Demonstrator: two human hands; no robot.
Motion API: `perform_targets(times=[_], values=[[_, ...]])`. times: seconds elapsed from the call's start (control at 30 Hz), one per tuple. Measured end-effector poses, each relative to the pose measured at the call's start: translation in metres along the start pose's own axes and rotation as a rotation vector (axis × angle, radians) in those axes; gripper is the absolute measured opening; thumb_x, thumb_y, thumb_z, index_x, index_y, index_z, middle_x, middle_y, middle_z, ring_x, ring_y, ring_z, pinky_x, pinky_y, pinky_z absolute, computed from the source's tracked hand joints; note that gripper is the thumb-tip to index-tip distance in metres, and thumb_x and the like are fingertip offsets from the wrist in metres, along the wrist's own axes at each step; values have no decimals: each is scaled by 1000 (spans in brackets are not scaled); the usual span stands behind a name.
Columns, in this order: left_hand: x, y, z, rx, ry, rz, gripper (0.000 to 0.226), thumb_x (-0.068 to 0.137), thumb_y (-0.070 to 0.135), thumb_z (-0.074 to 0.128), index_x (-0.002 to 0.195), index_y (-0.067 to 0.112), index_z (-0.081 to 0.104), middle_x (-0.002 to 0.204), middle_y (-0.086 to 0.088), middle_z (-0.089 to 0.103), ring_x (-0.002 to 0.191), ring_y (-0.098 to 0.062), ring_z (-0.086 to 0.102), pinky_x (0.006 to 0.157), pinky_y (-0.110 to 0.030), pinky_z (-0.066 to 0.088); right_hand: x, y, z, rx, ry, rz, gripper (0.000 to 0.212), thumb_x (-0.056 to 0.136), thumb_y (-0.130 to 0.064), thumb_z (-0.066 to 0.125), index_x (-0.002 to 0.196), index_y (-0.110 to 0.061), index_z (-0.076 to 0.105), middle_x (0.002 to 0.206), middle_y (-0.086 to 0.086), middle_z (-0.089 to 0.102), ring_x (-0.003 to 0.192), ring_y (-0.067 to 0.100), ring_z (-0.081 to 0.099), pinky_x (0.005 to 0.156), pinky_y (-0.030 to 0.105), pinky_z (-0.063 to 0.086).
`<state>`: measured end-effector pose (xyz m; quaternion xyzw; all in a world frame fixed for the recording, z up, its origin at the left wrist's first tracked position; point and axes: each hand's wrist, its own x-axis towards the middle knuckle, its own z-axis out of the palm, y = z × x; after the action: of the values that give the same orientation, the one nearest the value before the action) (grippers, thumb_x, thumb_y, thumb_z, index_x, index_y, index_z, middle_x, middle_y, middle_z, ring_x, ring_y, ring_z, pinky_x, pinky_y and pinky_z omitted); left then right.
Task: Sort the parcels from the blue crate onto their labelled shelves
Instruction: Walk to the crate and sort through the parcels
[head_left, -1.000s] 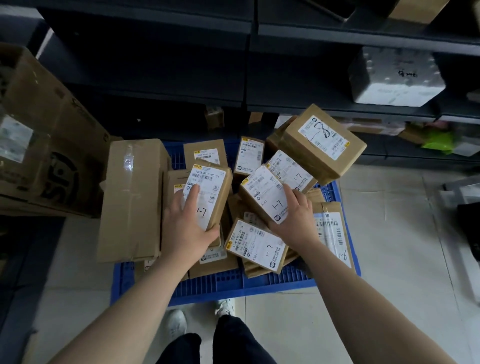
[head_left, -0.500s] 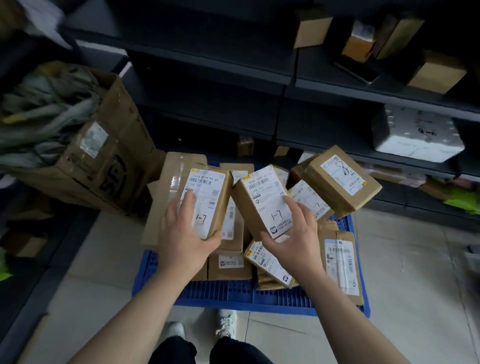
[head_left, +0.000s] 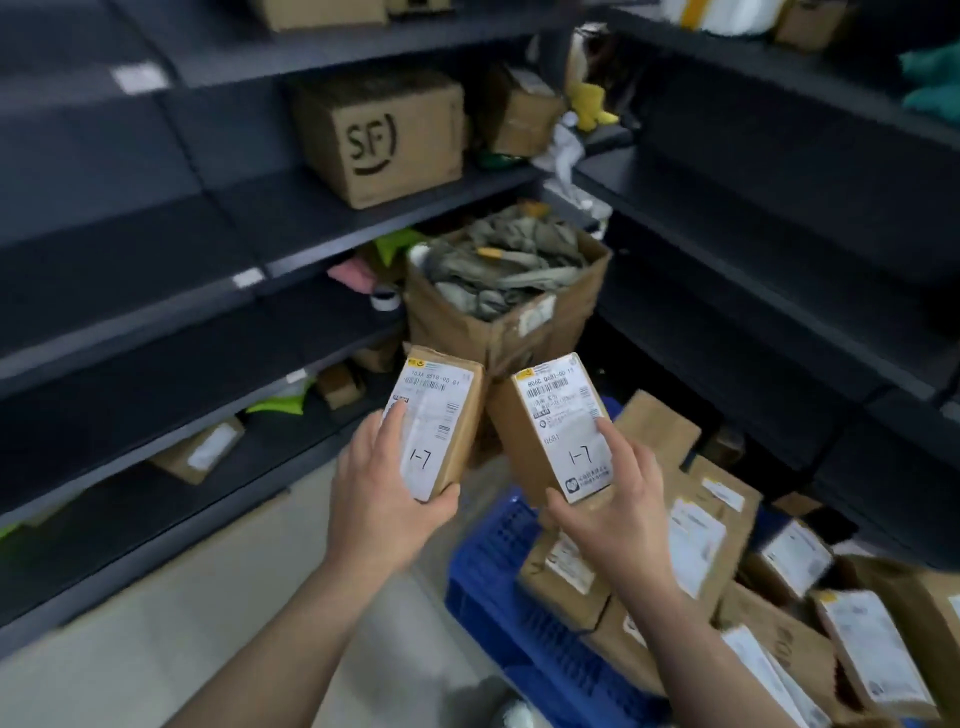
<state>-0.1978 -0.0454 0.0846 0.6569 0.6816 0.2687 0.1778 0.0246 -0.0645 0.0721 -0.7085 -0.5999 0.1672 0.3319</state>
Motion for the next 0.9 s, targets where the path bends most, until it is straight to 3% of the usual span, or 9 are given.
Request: perform_targets(times=[0.13,0.27,0.47,0.67,0.9], values=[[-11,-81,-72,16,110,-133,102,64,43,80,146,24,23,143,1,34,123,-21,34,101,-36,34,-6,-83,69,66,-100,-126,86,64,-36,77,139,-32,35,129,-7,38,119,10,35,94,31,40],[-30,-163,-143,23,217,-279,105,62,49,79,146,28,20,143,5,34,121,-20,37,96,-34,39,-24,-170,139,143,-211,-231,87,63,-36,79,139,-33,36,130,-7,38,119,9,34,89,25,35],[-72,-274,-238,53,388,-491,106,62,48,80,146,26,20,144,4,34,123,-19,35,96,-34,38,-57,-284,239,189,-380,-353,91,61,-40,79,140,-34,34,134,-4,36,119,13,36,91,34,43],[-110,-357,-300,72,542,-696,102,60,46,82,143,28,26,139,5,39,122,-19,38,94,-36,42,-79,-374,324,256,-605,-441,91,58,-46,76,136,-45,30,134,-12,30,119,10,37,88,37,51],[-116,-441,-348,66,671,-893,105,59,45,82,143,30,21,137,5,40,121,-21,38,93,-41,45,-81,-463,412,241,-702,-614,91,62,-37,79,139,-38,31,130,-10,31,117,9,34,87,30,45]])
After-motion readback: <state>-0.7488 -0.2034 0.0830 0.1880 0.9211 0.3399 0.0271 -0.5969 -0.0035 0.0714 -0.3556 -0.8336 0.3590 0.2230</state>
